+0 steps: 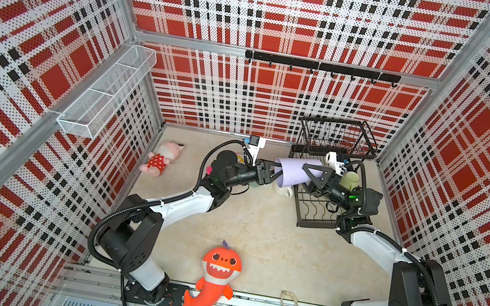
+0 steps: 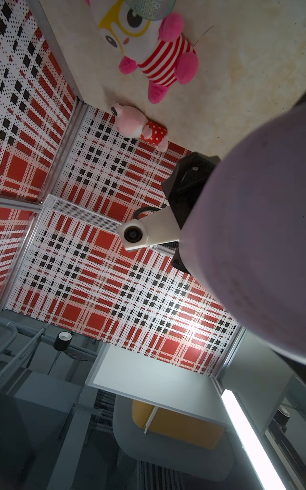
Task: Load cups into a dish rack
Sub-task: Place the cup upside down at the dish rack.
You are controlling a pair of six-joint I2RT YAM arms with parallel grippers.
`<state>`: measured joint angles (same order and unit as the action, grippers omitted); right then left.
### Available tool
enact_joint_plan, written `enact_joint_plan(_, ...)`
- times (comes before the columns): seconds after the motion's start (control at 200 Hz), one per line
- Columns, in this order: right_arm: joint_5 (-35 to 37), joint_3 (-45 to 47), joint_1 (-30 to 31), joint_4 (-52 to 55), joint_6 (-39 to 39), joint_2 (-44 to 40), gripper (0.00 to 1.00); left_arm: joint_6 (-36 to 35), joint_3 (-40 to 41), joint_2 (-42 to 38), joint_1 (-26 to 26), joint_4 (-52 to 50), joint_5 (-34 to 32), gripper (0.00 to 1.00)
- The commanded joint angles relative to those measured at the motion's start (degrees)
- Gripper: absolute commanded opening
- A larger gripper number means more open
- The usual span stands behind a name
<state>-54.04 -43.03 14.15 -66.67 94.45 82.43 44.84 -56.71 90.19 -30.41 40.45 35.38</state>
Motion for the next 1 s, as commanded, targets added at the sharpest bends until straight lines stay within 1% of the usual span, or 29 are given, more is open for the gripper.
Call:
enact_joint_plan(0.0,0.76,-1.44,0.14,-1.03,-1.2,-0.19,0.68,0.08,0.81,-0.88,1.24,0.69,0.61,0.57)
enact_joint_plan(0.09,1.26,-1.21,-1.14,1.93,-3.32,-1.3,0.67,-0.23,2.4,-2.25,2.3,0.69,0.18,0.68)
enact_joint_plan(0.155,1.72,-0.94,-2.63,5.66,-6.06,-2.58,0.67,-0.28,3.7,-3.38,3.32,0.69,0.26,0.72)
enact_joint_plan(0.2,2.19,-1.07,-3.58,10.83,-9.68,-3.98,0.67,-0.29,4.77,-4.24,4.03,0.69,0.27,0.74)
enact_joint_plan(0.241,2.93,-1.49,-4.1,16.75,-14.55,-5.43,0.66,-0.37,5.68,-5.01,4.84,0.58,0.38,0.76)
enact_joint_plan(0.306,4.94,-3.44,-4.57,31.11,-24.69,-8.12,0.66,-0.34,7.19,-6.26,6.28,0.25,0.3,0.77)
enact_joint_plan(0.381,10.46,-6.78,-4.73,48.15,-37.13,-11.14,0.66,-0.54,8.77,-7.9,7.82,-0.19,0.07,0.78)
enact_joint_plan(0.446,16.1,-8.99,-4.83,57.91,-44.97,-13.57,0.66,-0.98,9.86,-9.16,9.06,-1.05,-0.51,0.78)
enact_joint_plan(0.511,21.78,-10.59,-4.84,64.7,-50.45,-15.28,0.65,-2.21,10.57,-10.45,10.12,-2.53,-1.53,0.79)
enact_joint_plan(0.571,26.39,-10.89,-4.75,68.07,-53.5,-16.35,0.64,-3.24,10.61,-11.26,10.78,-4.07,-2.45,0.79)
enact_joint_plan(0.742,36.87,-9.36,-3.91,72.61,-59.89,-17.7,0.62,-6.39,9.17,-11.96,11.17,-9.04,-4.79,0.79)
enact_joint_plan(0.812,40.33,-9.53,-3.16,75.07,-62.37,-17.03,0.62,-7.03,9.04,-12.06,11.12,-10.39,-6.1,0.79)
enact_joint_plan(0.847,41.61,-9.54,-2.77,75.86,-65.07,-16.59,0.62,-7.37,8.98,-12.15,11.12,-11.0,-6.72,0.79)
enact_joint_plan(0.997,46.6,-9.27,-0.67,77.21,-68.87,-14.57,0.62,-8.59,8.5,-12.15,11.0,-13.64,-8.54,0.79)
